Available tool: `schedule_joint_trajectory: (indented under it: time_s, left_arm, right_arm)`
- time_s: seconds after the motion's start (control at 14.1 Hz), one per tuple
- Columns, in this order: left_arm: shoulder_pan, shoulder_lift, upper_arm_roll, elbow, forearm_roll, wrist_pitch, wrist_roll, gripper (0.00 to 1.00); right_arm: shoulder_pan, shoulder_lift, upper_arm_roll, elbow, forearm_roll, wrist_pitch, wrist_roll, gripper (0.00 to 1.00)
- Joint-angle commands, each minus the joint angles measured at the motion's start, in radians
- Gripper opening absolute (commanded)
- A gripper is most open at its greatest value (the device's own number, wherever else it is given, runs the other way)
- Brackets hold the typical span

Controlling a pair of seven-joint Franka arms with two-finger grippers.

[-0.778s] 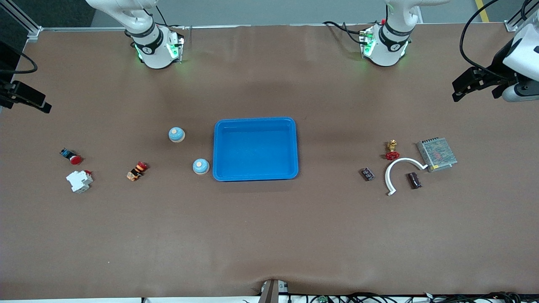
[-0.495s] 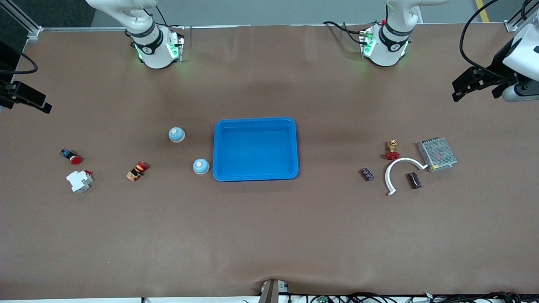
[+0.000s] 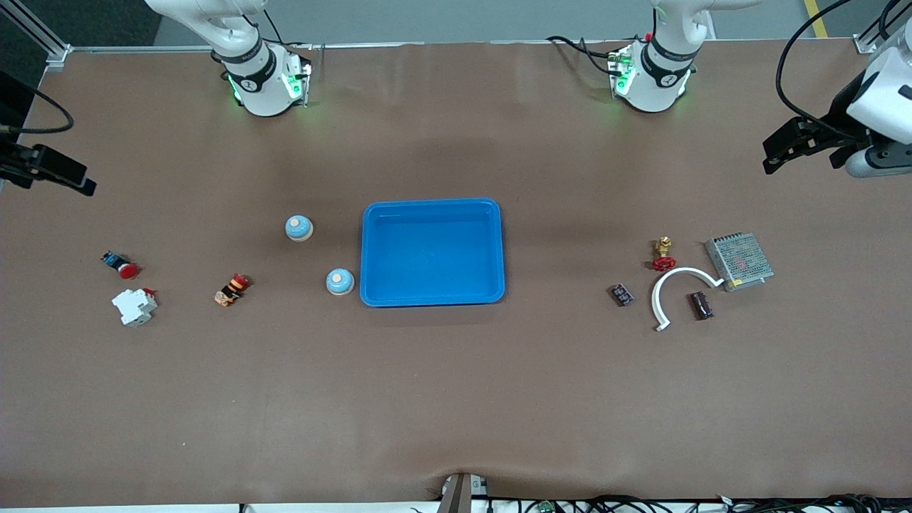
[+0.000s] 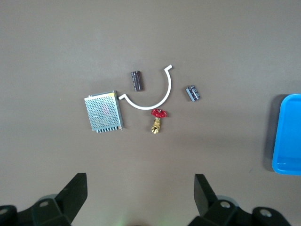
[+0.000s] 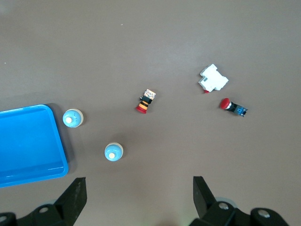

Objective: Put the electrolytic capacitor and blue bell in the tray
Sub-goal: 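Reach the right gripper to a bell while the left gripper nears a capacitor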

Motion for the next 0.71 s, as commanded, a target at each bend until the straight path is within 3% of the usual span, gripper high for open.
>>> schedule_joint_trajectory:
  time_s: [0.0,0.35,0.64]
  left_arm:
    - [-0.007,0.036,-0.001,0.002,0.008,-0.025,0.000,1.00]
    - [-0.014,0.072,-0.024,-0.086,-0.004,0.025,-0.115,1.00]
    - [-0.011,0.072,-0.029,-0.205,-0.043,0.139,-0.147,1.00]
  right_arm:
    - [0.006,-0.032,0.001,-0.169,0.042,0.135,0.024,1.00]
    - [0.006,-0.027,0.001,-0.479,0.047,0.515,0.052,1.00]
    - [0.031,-0.010,0.001,-0.619,0.047,0.682,0.065,1.00]
